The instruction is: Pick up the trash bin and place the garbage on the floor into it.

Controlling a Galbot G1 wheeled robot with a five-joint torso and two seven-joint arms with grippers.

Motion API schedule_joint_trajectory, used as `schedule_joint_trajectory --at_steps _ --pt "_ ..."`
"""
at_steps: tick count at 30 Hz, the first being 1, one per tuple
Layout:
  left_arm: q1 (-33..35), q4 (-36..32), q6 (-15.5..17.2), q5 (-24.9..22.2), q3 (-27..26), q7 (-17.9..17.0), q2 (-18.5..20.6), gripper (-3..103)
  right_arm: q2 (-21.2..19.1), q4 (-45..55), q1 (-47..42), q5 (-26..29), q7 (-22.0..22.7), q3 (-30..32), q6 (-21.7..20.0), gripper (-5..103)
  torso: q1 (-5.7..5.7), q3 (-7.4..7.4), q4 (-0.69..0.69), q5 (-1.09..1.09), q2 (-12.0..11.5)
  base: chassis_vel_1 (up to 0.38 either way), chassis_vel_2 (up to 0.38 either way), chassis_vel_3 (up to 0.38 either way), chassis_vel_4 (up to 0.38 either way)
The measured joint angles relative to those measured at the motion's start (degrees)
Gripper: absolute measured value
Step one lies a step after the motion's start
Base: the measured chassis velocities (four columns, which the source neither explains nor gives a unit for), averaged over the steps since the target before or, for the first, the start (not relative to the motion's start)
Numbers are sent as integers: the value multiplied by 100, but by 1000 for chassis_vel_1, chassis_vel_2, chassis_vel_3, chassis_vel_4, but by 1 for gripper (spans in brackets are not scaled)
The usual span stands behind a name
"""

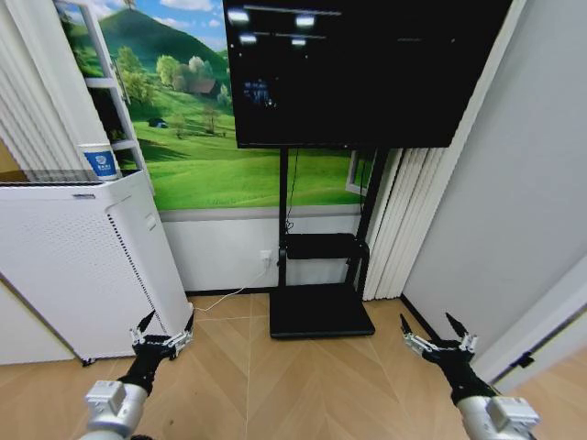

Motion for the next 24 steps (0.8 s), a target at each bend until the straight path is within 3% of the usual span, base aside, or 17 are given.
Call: schedule_joint_trajectory --at_steps 24 --pt "0 0 0 0 0 0 0 100 0 0 0 0 0 0 0 100 -9 -10 -1 0 -18 0 0 0 0"
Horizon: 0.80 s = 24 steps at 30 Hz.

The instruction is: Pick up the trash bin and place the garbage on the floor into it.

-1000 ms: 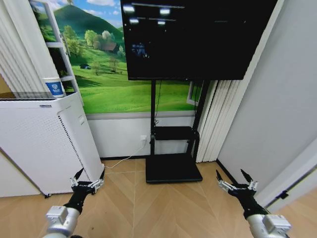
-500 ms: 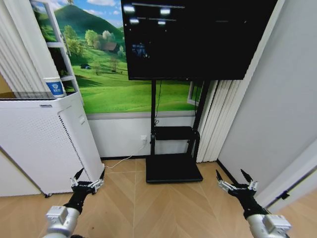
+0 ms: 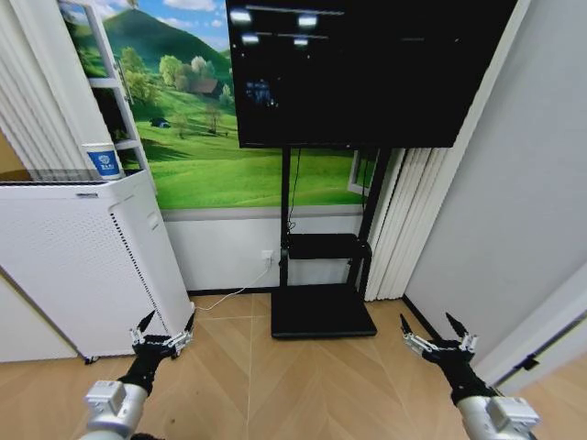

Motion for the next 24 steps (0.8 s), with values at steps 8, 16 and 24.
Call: schedule_joint_trajectory --at_steps 8,16,24 --pt "0 0 0 0 0 0 0 100 0 0 0 0 0 0 0 100 -2 -1 2 0 -3 30 30 31 35" --pt "0 0 0 0 0 0 0 100 0 0 0 0 0 0 0 100 -2 -2 0 0 -4 0 0 0 0" --pt "0 0 0 0 0 0 0 100 0 0 0 0 0 0 0 100 -1 -2 1 0 -5 14 -19 -18 14"
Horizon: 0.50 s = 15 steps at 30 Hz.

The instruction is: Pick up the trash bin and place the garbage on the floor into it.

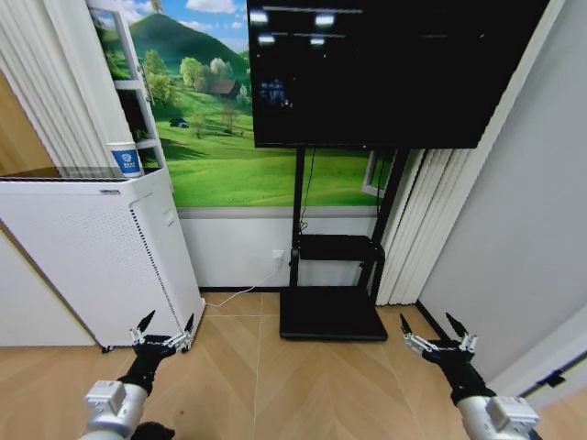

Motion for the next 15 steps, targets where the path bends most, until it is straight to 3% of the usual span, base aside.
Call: schedule_joint_trajectory --at_steps 15 --pt "0 0 0 0 0 0 0 100 0 0 0 0 0 0 0 100 -4 -2 1 2 0 151 -161 -167 154"
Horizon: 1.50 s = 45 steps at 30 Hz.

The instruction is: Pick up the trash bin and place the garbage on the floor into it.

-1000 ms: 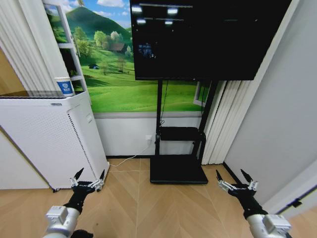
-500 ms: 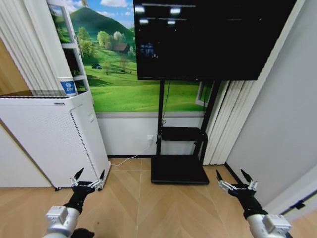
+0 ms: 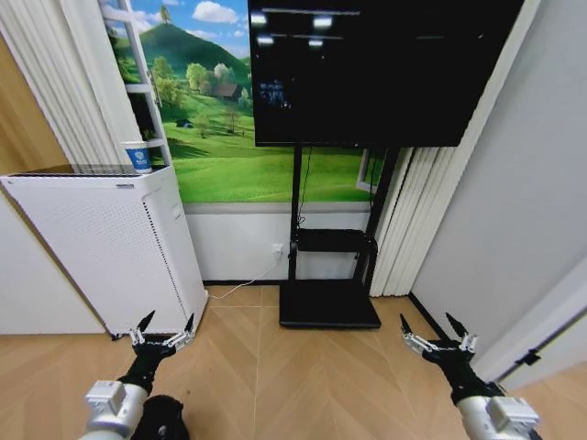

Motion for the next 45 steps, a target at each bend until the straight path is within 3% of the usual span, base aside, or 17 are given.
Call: schedule_joint_trajectory --at_steps 45 --pt "0 -1 -1 0 0 0 0 100 0 0 0 0 0 0 0 100 2 0 -1 0 -1 206 -209 -209 208"
